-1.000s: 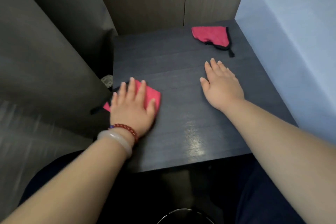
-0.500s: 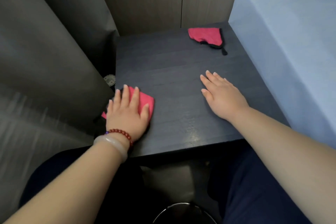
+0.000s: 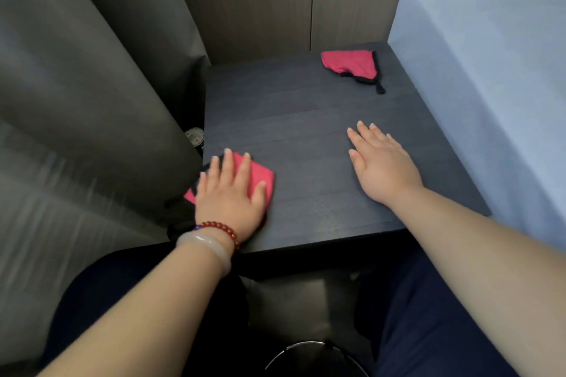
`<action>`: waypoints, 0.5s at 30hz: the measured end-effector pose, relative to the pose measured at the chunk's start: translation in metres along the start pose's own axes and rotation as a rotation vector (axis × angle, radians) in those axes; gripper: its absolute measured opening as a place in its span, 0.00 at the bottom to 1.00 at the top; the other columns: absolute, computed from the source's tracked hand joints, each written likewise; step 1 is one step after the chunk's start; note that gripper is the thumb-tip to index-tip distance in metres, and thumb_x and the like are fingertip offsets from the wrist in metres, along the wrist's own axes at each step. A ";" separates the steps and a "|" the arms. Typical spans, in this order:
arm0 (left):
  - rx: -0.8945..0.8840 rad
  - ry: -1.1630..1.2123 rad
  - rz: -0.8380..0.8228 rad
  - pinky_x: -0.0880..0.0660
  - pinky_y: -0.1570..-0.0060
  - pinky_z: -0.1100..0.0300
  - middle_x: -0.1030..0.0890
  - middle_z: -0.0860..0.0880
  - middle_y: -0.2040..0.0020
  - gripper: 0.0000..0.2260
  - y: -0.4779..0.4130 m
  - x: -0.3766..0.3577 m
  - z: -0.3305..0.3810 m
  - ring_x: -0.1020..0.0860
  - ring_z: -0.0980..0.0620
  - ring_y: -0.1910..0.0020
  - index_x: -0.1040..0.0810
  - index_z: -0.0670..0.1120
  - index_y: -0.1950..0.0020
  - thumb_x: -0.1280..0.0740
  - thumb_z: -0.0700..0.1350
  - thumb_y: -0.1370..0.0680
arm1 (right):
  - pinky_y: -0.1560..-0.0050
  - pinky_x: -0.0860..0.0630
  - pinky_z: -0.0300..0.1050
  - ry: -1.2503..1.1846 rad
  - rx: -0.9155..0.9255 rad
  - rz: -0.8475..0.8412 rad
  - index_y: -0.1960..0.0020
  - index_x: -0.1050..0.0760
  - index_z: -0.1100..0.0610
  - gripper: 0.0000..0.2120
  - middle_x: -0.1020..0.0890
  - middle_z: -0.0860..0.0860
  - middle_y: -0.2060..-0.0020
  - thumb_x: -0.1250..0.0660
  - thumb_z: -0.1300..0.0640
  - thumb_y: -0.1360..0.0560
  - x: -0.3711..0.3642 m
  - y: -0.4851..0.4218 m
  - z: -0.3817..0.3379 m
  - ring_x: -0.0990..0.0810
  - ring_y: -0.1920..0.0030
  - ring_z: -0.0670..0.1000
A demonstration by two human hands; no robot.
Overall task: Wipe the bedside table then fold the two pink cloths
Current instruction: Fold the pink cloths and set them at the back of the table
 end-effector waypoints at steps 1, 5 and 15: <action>0.068 0.012 -0.016 0.57 0.25 0.46 0.54 0.47 0.20 0.30 -0.002 0.000 -0.004 0.55 0.45 0.22 0.52 0.54 0.20 0.56 0.62 0.21 | 0.24 0.51 0.48 -0.002 -0.002 0.001 0.23 0.44 0.50 0.23 0.45 0.48 0.23 0.52 0.49 0.18 0.000 0.000 0.000 0.48 0.23 0.49; 0.010 0.032 0.039 0.55 0.25 0.43 0.52 0.43 0.20 0.31 0.031 -0.008 0.043 0.53 0.41 0.22 0.50 0.51 0.20 0.56 0.60 0.22 | 0.24 0.51 0.48 0.002 -0.011 0.005 0.23 0.44 0.49 0.23 0.45 0.47 0.23 0.52 0.49 0.18 0.003 0.002 -0.001 0.48 0.23 0.48; 0.045 0.039 -0.022 0.54 0.25 0.45 0.53 0.49 0.20 0.29 0.022 -0.002 -0.011 0.54 0.45 0.22 0.51 0.57 0.21 0.55 0.63 0.21 | 0.24 0.51 0.47 -0.128 0.015 -0.002 0.24 0.40 0.49 0.22 0.42 0.47 0.23 0.49 0.54 0.18 0.005 -0.001 0.006 0.47 0.23 0.47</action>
Point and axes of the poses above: each hand's wrist, its own y-axis away from the middle knuckle, its own x-axis out of the back of the hand, z = x × y, the point moved 4 cm from there along -y, towards the middle knuckle
